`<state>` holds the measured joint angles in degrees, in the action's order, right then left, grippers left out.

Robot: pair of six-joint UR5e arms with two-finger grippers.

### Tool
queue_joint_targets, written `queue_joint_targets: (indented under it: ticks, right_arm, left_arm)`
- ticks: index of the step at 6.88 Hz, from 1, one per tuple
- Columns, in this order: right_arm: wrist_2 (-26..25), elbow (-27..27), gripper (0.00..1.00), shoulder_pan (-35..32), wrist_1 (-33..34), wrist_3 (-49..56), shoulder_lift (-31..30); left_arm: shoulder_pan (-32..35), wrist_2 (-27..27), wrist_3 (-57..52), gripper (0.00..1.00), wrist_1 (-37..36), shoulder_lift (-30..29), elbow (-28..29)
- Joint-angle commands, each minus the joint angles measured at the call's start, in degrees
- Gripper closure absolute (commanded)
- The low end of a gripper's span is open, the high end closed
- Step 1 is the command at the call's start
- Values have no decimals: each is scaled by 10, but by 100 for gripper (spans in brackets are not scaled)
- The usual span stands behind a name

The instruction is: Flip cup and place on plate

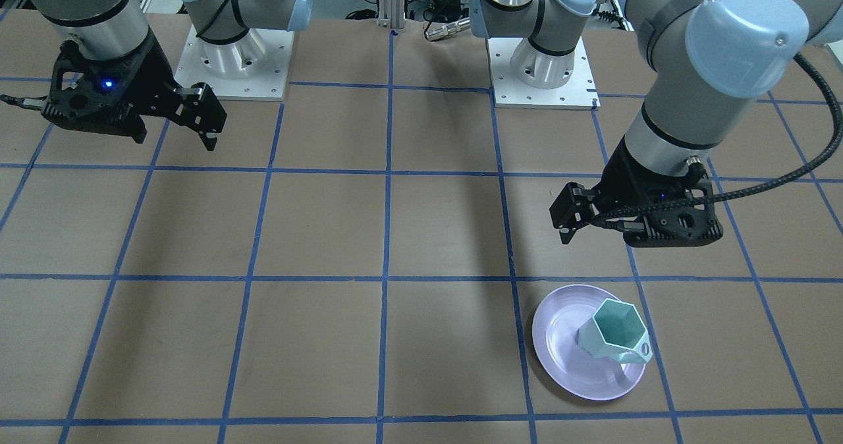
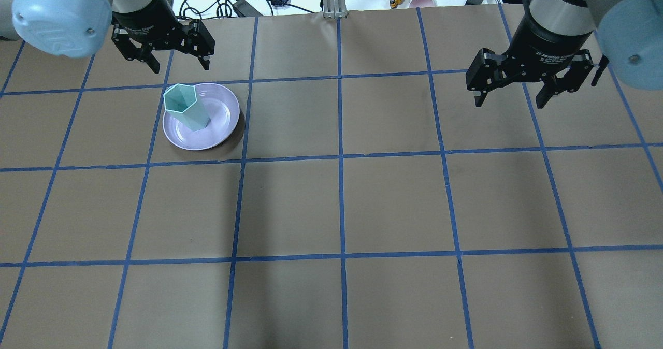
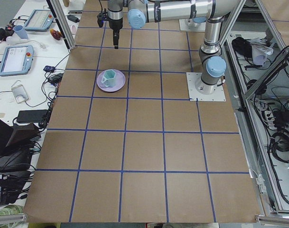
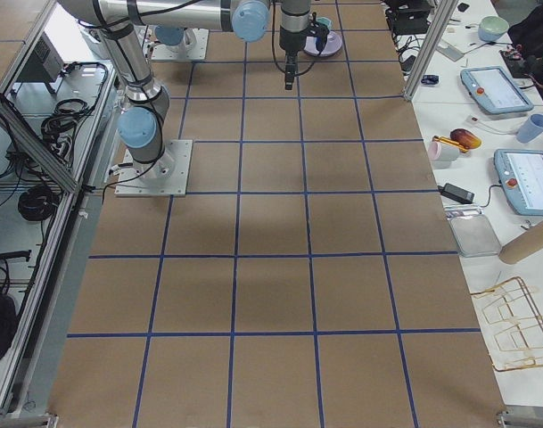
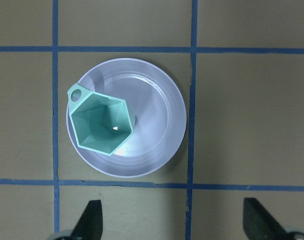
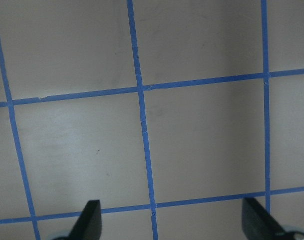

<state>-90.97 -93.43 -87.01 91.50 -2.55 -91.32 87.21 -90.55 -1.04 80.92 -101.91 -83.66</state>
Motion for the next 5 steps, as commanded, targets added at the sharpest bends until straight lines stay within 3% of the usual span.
queue_joint_targets:
  ticks: [1, 5]
  right_arm:
    - [0, 0, 0, 0, 0, 0, 0]
    - [0, 0, 0, 0, 0, 0, 0]
  left_arm:
    - [-1, 6, 0, 0, 49, 26, -9]
    - [-1, 0, -2, 0, 64, 58, -43]
